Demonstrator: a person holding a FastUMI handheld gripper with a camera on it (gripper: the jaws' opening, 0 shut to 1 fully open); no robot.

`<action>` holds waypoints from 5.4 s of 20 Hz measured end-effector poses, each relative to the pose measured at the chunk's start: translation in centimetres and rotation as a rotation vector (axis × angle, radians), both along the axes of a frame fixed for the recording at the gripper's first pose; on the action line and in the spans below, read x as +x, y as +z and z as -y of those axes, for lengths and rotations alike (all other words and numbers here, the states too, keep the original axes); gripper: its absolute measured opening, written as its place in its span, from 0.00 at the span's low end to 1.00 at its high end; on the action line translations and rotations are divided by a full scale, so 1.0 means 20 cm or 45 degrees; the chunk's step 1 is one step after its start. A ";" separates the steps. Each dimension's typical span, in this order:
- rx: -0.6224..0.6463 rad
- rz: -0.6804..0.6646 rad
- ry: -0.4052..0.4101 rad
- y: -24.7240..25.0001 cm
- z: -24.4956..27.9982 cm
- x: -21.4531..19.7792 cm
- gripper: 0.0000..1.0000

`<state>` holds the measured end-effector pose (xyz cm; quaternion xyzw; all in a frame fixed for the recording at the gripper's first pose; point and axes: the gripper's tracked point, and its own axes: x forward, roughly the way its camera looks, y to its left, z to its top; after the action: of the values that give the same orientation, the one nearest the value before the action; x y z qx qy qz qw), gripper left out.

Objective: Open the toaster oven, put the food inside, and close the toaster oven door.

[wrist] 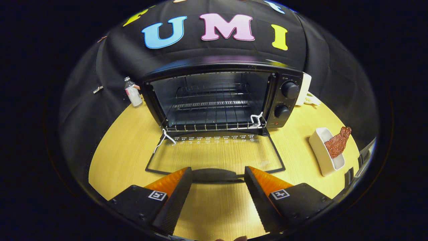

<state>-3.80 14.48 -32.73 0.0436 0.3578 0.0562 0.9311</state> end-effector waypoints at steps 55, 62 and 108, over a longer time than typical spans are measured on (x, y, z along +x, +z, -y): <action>0.618 0.091 -0.469 0.13 1.76 0.31 0.13; 0.713 0.175 -0.391 0.40 1.40 0.24 0.12; 0.799 -0.047 -0.346 0.20 0.15 0.51 0.98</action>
<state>6.50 11.40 -28.81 0.3764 0.3310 0.0380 0.8645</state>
